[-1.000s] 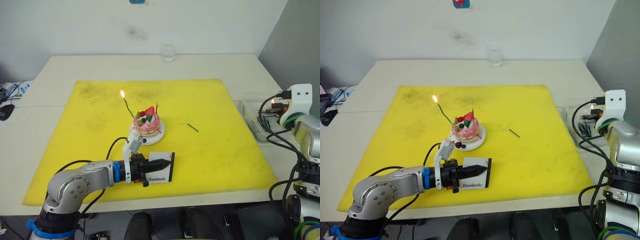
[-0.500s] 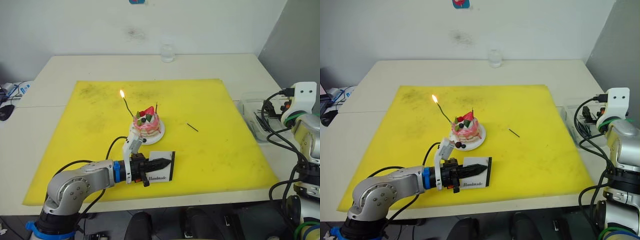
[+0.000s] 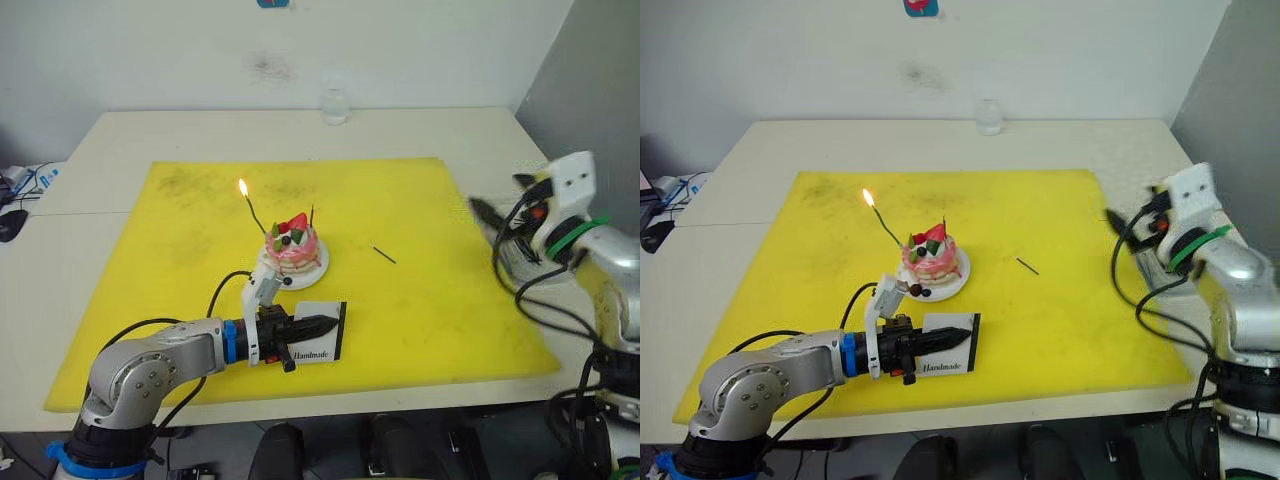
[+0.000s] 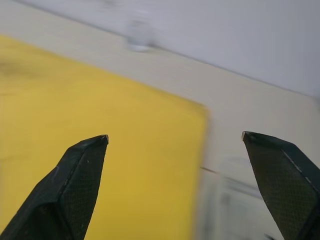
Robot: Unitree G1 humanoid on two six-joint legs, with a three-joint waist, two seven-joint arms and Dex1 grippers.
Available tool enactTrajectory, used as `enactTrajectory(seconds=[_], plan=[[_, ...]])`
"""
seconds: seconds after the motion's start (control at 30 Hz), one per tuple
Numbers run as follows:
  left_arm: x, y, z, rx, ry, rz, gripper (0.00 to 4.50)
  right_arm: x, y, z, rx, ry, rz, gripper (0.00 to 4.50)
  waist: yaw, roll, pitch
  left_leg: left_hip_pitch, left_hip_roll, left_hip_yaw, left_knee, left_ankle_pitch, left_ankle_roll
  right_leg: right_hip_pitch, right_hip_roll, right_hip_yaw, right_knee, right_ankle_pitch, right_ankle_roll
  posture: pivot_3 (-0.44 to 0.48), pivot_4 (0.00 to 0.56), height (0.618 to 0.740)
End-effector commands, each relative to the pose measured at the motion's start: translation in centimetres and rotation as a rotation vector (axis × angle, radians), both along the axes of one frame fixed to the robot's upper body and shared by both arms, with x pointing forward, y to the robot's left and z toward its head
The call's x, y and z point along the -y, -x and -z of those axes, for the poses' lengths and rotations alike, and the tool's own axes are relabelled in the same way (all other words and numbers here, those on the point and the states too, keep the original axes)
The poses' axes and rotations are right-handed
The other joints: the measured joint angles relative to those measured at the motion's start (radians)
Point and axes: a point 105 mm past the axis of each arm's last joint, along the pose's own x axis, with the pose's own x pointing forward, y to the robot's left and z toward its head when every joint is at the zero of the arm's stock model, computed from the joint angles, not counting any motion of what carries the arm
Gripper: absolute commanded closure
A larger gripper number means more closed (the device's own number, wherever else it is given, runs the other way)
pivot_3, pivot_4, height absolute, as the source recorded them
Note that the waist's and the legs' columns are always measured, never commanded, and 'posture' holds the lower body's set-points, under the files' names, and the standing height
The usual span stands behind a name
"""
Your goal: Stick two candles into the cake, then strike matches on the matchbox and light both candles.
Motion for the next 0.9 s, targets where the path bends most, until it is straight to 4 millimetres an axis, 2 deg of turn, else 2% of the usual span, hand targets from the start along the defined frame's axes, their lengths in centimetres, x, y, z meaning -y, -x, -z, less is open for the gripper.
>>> enactTrajectory(seconds=[0.03,0.33,0.53,0.9], plan=[[-0.7,0.1,-1.0,0.039,0.003,-0.015,4.5,-3.2,1.4,0.4,0.041,0.031,-0.16,0.01,0.0,0.0,0.0,0.0,0.0,0.0,0.0,0.0,0.0,0.0,0.0,0.0,0.0,0.0,0.0,0.0,0.15,0.74],[-2.4,0.3,-1.1,0.03,-0.04,-0.043,4.5,-7.9,-0.3,5.1,-0.004,0.016,-0.273,0.01,0.0,0.0,0.0,0.0,0.0,0.0,0.0,0.0,0.0,0.0,0.0,0.0,0.001,0.0,0.0,0.0,0.15,0.74],[-2.4,0.2,-1.3,0.035,-0.046,-0.035,4.5,-8.9,-2.4,6.8,-0.001,0.041,-0.236,0.01,0.001,0.0,0.0,0.0,0.0,0.0,0.0,0.0,0.0,0.0,0.0,0.0,0.0,0.0,0.0,0.0,0.15,0.74],[-2.2,0.2,-1.5,0.036,-0.051,-0.019,4.5,-9.7,-3.5,8.9,-0.046,0.004,-0.181,0.01,0.0,0.0,0.0,0.0,0.0,0.0,0.0,0.0,0.0,0.0,0.0,0.0,0.001,0.001,0.0,0.0,0.15,0.74]])
